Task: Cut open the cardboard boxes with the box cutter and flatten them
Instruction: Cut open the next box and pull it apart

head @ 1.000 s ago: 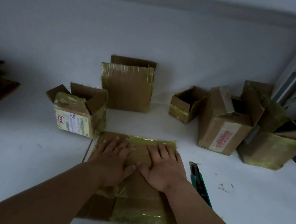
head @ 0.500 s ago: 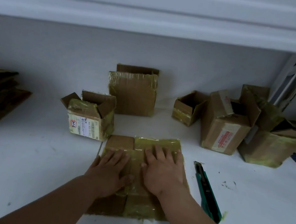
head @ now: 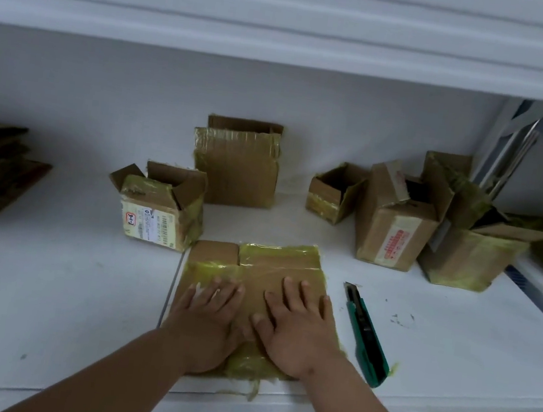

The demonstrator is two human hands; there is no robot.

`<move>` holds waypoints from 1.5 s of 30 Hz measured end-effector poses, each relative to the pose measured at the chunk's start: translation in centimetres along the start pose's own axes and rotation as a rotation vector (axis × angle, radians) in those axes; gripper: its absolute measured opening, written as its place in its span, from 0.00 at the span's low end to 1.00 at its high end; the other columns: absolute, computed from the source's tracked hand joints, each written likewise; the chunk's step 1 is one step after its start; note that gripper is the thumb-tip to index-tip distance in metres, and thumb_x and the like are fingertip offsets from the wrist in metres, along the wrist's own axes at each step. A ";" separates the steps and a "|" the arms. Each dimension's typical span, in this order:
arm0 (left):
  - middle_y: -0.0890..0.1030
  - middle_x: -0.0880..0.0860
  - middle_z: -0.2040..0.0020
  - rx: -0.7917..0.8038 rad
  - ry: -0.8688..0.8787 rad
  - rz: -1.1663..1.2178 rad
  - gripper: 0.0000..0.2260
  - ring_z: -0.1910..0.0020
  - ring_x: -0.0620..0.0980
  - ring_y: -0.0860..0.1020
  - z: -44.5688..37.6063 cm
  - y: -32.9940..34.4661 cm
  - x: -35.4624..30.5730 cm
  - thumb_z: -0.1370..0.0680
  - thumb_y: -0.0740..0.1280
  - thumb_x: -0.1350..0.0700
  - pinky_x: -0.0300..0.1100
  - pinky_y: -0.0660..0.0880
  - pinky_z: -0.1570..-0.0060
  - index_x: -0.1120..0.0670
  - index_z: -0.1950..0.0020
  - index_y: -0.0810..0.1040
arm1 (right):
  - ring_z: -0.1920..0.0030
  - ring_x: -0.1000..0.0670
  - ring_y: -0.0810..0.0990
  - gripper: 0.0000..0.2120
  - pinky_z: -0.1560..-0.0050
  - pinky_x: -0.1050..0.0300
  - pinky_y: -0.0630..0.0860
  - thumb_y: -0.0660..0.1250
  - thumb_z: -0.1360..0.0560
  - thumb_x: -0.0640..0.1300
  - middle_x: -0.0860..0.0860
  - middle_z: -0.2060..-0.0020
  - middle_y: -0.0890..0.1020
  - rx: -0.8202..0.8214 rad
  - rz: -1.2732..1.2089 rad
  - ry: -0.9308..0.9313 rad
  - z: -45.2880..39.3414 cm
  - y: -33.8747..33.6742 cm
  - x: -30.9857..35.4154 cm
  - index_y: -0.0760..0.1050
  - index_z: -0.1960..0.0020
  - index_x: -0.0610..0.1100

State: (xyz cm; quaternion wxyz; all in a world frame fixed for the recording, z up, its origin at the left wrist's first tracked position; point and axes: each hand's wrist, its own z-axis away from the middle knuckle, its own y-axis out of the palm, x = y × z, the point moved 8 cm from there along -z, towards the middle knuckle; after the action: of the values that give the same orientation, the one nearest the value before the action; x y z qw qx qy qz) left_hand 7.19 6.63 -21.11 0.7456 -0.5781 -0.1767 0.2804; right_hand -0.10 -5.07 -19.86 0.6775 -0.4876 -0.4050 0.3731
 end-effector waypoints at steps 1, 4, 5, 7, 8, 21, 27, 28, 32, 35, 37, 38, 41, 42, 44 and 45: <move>0.36 0.48 0.20 0.014 0.003 0.003 0.56 0.22 0.50 0.35 -0.2 0.1 0.0 0.47 0.18 0.27 0.53 0.36 0.25 0.48 0.21 0.35 | 0.22 0.46 0.34 0.31 0.25 0.39 0.33 0.41 0.20 0.65 0.53 0.21 0.38 -0.008 0.034 0.018 0.5 0.4 -0.1 0.43 0.20 0.57; 0.33 0.47 0.21 0.085 0.009 0.023 0.61 0.23 0.49 0.33 -0.6 0.0 0.2 0.52 0.19 0.23 0.53 0.35 0.25 0.48 0.21 0.34 | 0.22 0.47 0.33 0.32 0.25 0.38 0.33 0.39 0.21 0.67 0.54 0.21 0.36 0.010 0.061 0.031 1.2 1.1 -0.3 0.38 0.20 0.58; 0.33 0.46 0.22 0.106 0.017 0.022 0.59 0.23 0.49 0.32 -0.6 0.1 0.4 0.48 0.22 0.22 0.53 0.34 0.26 0.48 0.21 0.34 | 0.22 0.47 0.32 0.32 0.25 0.38 0.33 0.40 0.21 0.67 0.54 0.21 0.35 0.033 0.053 0.025 1.1 1.1 -0.4 0.37 0.20 0.58; 0.32 0.46 0.22 0.096 0.023 0.001 0.49 0.23 0.48 0.32 -0.5 0.1 0.6 0.37 0.30 0.23 0.52 0.34 0.26 0.48 0.21 0.33 | 0.22 0.48 0.32 0.32 0.24 0.40 0.33 0.41 0.20 0.67 0.54 0.22 0.35 0.076 0.044 0.025 1.1 0.8 -0.6 0.37 0.20 0.58; 0.32 0.46 0.22 0.069 0.019 -0.016 0.48 0.23 0.49 0.33 -0.3 0.1 0.6 0.37 0.30 0.24 0.52 0.34 0.26 0.48 0.21 0.33 | 0.22 0.47 0.31 0.32 0.24 0.40 0.33 0.41 0.20 0.68 0.54 0.22 0.34 0.077 0.038 0.037 1.1 0.8 -0.8 0.37 0.20 0.58; 0.41 0.43 0.20 -0.006 -0.308 0.358 0.40 0.21 0.54 0.39 1.5 -1.3 2.1 0.29 0.66 0.30 0.59 0.49 0.25 0.34 0.22 0.49 | 0.24 0.39 0.54 0.27 0.25 0.49 0.56 0.60 0.21 0.48 0.44 0.22 0.55 -0.109 -0.422 0.235 2.1 -1.5 -4.2 0.61 0.22 0.53; 0.49 0.42 0.21 -0.087 -0.353 0.339 0.41 0.23 0.53 0.47 2.5 -2.4 1.6 0.33 0.71 0.32 0.60 0.58 0.29 0.35 0.24 0.57 | 0.48 0.43 0.82 0.25 0.46 0.46 0.81 0.61 0.27 0.39 0.46 0.45 0.79 -0.169 -0.835 0.372 2.1 -2.4 -6.5 0.69 0.30 0.48; 0.49 0.42 0.21 -0.098 -0.343 0.317 0.41 0.23 0.53 0.47 2.8 -2.5 1.5 0.34 0.71 0.32 0.59 0.58 0.30 0.34 0.25 0.58 | 0.54 0.42 0.84 0.21 0.51 0.45 0.83 0.61 0.28 0.38 0.47 0.50 0.81 -0.175 -0.918 0.400 2.4 -2.4 -7.0 0.71 0.36 0.45; 0.47 0.41 0.21 -0.197 -0.278 0.240 0.40 0.25 0.53 0.47 3.9 -3.7 0.7 0.37 0.72 0.32 0.57 0.58 0.32 0.32 0.27 0.60 | 0.59 0.41 0.84 0.12 0.56 0.43 0.83 0.65 0.29 0.40 0.45 0.56 0.82 -0.156 -1.075 0.433 3.5 -1.7 -7.6 0.73 0.45 0.45; 0.46 0.40 0.22 -0.268 -0.233 0.236 0.40 0.26 0.52 0.46 4.5 -4.7 0.4 0.38 0.74 0.34 0.57 0.57 0.32 0.32 0.29 0.61 | 0.56 0.44 0.82 0.11 0.55 0.50 0.80 0.67 0.26 0.41 0.45 0.55 0.81 -0.174 -1.130 0.425 4.2 -2.1 -8.0 0.71 0.45 0.44; 0.46 0.40 0.22 -0.288 -0.222 0.290 0.40 0.26 0.51 0.47 4.9 -4.8 0.9 0.38 0.76 0.36 0.55 0.58 0.31 0.32 0.30 0.62 | 0.55 0.41 0.83 0.09 0.53 0.44 0.82 0.66 0.26 0.39 0.43 0.54 0.82 -0.179 -1.216 0.386 4.5 -2.3 -7.9 0.71 0.47 0.46; 0.46 0.41 0.22 -0.299 -0.213 0.349 0.39 0.26 0.51 0.47 5.1 -4.7 1.2 0.38 0.77 0.39 0.54 0.58 0.30 0.32 0.31 0.63 | 0.56 0.40 0.84 0.08 0.52 0.42 0.82 0.65 0.25 0.39 0.42 0.54 0.82 -0.179 -1.269 0.368 4.6 -2.3 -7.7 0.71 0.48 0.47; 0.50 0.44 0.20 -0.332 -0.196 0.506 0.37 0.25 0.52 0.50 5.9 -4.3 1.7 0.34 0.78 0.45 0.49 0.57 0.28 0.29 0.32 0.62 | 0.59 0.41 0.81 0.09 0.58 0.44 0.78 0.62 0.25 0.38 0.38 0.52 0.82 -0.213 -1.427 0.325 5.2 -2.5 -6.7 0.71 0.51 0.52; 0.50 0.44 0.20 -0.339 -0.199 0.519 0.37 0.24 0.52 0.50 6.2 -4.2 1.7 0.34 0.77 0.43 0.50 0.57 0.27 0.30 0.31 0.61 | 0.59 0.40 0.82 0.10 0.58 0.42 0.79 0.62 0.25 0.38 0.39 0.52 0.82 -0.230 -1.453 0.313 5.4 -2.5 -6.4 0.72 0.53 0.54; 0.50 0.43 0.20 -0.369 -0.210 0.520 0.38 0.24 0.53 0.51 6.9 -4.3 1.8 0.36 0.68 0.32 0.52 0.56 0.26 0.32 0.28 0.61 | 0.55 0.37 0.83 0.13 0.57 0.36 0.80 0.62 0.24 0.39 0.43 0.54 0.83 -0.266 -1.497 0.306 6.3 -2.7 -6.1 0.73 0.57 0.58; 0.50 0.42 0.21 -0.394 -0.221 0.506 0.40 0.24 0.53 0.51 7.3 -4.4 2.0 0.38 0.61 0.28 0.52 0.57 0.26 0.34 0.26 0.61 | 0.56 0.38 0.83 0.14 0.59 0.37 0.80 0.62 0.24 0.38 0.44 0.54 0.83 -0.285 -1.516 0.305 6.6 -2.7 -5.9 0.73 0.57 0.58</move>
State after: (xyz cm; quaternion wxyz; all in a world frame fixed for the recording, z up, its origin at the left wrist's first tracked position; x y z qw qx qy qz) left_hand 5.40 12.65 -15.07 0.5029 -0.7027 -0.1581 0.4778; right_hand -8.13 -8.69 -17.05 0.7265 -0.2062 -0.5735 -0.3175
